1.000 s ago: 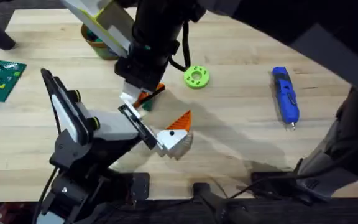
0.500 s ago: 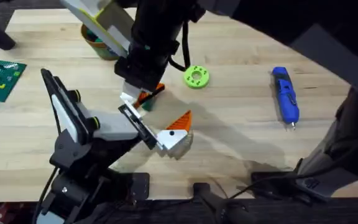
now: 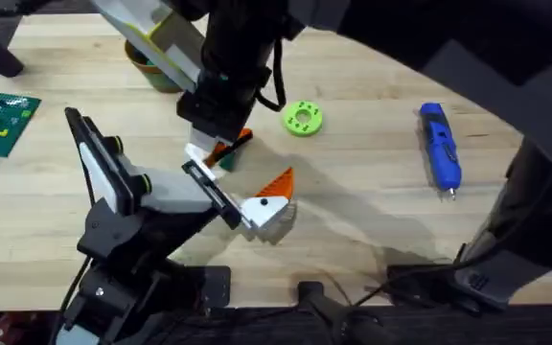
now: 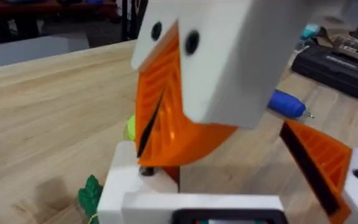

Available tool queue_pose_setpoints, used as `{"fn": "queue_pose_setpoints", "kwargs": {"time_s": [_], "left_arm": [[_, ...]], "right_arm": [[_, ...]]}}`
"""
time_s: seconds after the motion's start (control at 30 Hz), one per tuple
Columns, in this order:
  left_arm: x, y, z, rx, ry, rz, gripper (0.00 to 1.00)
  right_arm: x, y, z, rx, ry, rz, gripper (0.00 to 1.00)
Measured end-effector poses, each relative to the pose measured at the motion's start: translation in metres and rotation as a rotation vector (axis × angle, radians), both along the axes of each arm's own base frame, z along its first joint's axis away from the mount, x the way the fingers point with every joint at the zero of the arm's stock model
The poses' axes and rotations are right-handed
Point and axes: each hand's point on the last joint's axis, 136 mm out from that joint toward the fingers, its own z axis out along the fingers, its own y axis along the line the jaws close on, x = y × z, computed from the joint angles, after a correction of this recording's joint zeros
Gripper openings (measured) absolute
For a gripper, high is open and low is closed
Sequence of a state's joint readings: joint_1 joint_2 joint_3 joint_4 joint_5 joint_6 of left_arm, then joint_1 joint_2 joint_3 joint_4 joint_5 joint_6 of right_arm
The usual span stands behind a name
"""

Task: Pick up the gripper from the table and insert it into the empty holder that is missing its gripper. Then pick up a screw, insert it into the mounting hole, and use the screwdriver to tighten it. Finally, clean up the table by picking up the vegetable and placing it into the bucket.

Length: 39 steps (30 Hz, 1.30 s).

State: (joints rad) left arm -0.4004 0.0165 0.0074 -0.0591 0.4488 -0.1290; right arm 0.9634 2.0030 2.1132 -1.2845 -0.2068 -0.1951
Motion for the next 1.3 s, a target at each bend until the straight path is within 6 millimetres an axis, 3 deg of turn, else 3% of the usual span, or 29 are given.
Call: {"fn": "queue_pose_setpoints", "kwargs": {"time_s": [0.43, 1.3], "left_arm": [[-0.0003, -0.0004, -0.0002, 0.001, 0.000, -0.003, 0.988], [-0.0023, -0.0022, -0.0002, -0.003, 0.005, -0.018, 0.988]], "right_arm": [[0.0011, 0.0072, -0.0005, 0.026, 0.004, 0.006, 0.009], [0.0018, 0.0002, -0.0038, 0.019, 0.031, 0.042, 0.009]]}}
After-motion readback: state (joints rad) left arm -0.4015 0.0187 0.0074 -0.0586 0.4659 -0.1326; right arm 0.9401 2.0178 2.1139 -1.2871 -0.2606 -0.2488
